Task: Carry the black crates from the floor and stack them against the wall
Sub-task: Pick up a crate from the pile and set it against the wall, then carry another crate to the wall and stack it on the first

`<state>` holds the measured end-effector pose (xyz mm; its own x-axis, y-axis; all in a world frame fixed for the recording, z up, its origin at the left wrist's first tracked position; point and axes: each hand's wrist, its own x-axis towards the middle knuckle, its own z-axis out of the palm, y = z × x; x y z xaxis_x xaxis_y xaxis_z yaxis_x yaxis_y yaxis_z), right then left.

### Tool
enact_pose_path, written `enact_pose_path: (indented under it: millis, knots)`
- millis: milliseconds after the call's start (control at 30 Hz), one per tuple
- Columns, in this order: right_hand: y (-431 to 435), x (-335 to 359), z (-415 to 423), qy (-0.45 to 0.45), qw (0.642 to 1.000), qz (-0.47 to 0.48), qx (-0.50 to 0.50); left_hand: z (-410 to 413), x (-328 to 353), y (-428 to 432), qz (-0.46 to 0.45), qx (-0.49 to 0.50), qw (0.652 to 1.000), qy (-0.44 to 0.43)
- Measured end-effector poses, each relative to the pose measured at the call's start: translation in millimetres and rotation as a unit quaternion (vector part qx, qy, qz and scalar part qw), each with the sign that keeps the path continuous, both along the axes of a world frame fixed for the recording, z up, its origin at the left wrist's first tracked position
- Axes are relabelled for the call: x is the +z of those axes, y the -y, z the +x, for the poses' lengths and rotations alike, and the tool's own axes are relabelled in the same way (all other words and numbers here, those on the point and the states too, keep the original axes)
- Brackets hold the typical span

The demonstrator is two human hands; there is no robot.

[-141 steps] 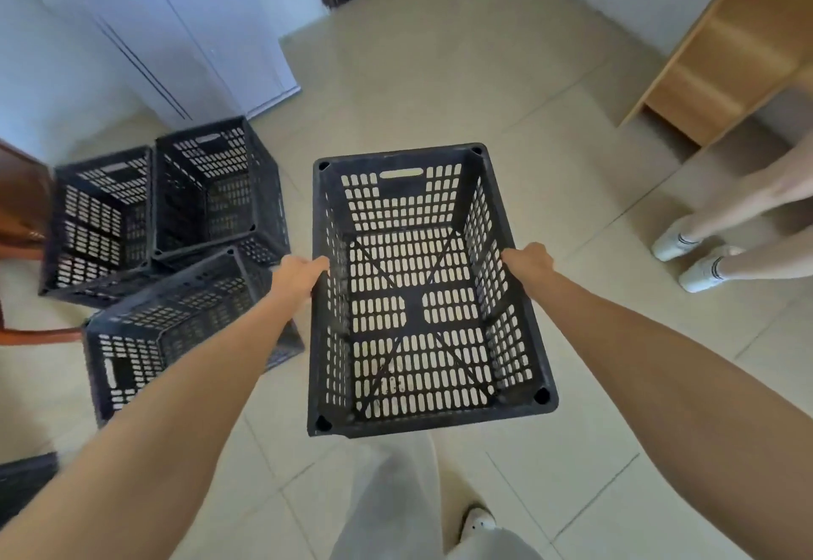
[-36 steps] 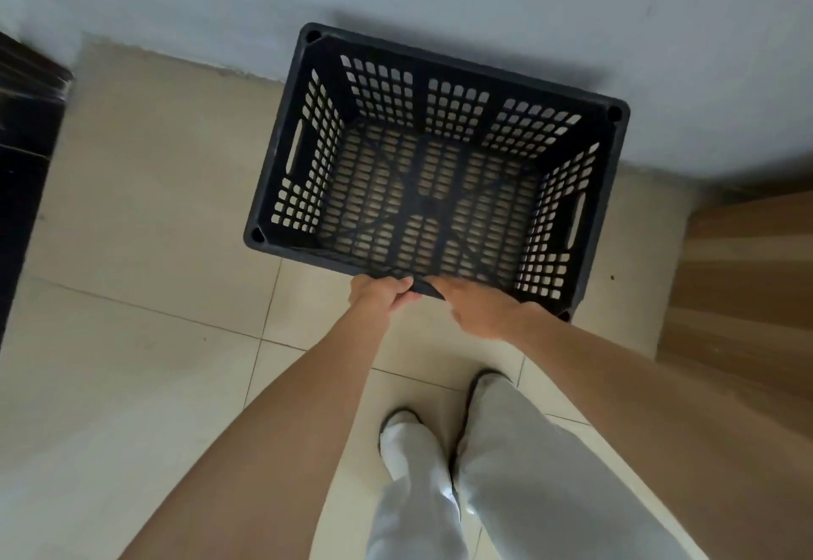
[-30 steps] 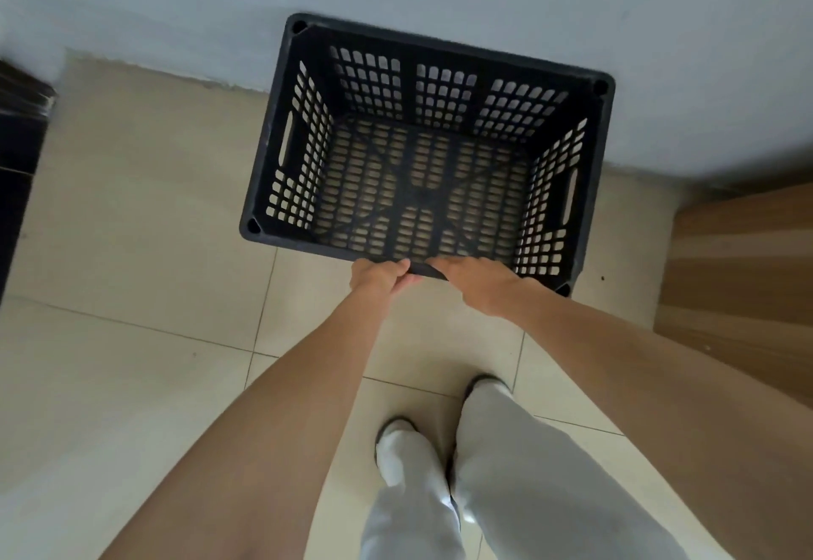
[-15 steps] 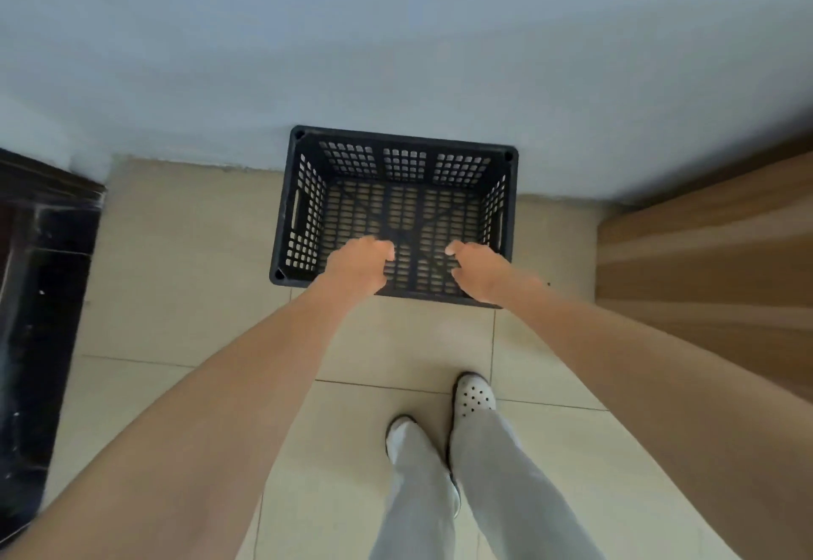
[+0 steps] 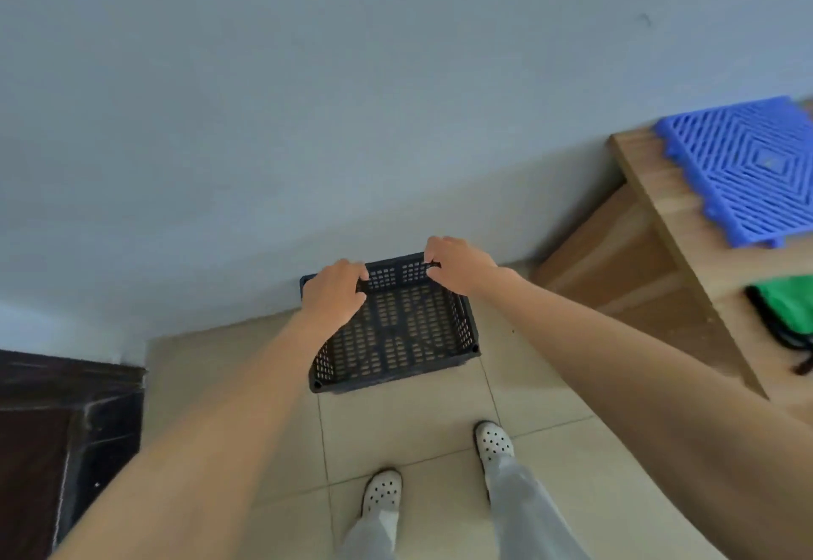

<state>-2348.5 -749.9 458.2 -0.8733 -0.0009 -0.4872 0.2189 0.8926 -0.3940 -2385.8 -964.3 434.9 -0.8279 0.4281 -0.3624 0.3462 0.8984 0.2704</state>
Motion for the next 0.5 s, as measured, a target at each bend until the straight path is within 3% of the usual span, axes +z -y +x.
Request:
enact_pose_path:
  millis: [300,500]
  knots:
    - [2,58,105,-0.021,0.987,0.059,-0.146,33,65,-50,0.016,-0.212,0.976,-0.043]
    - [-25,71,225,-0.018,0.955,0.065,-0.290,108,77,-127,0.000,-0.371,0.927,-0.051]
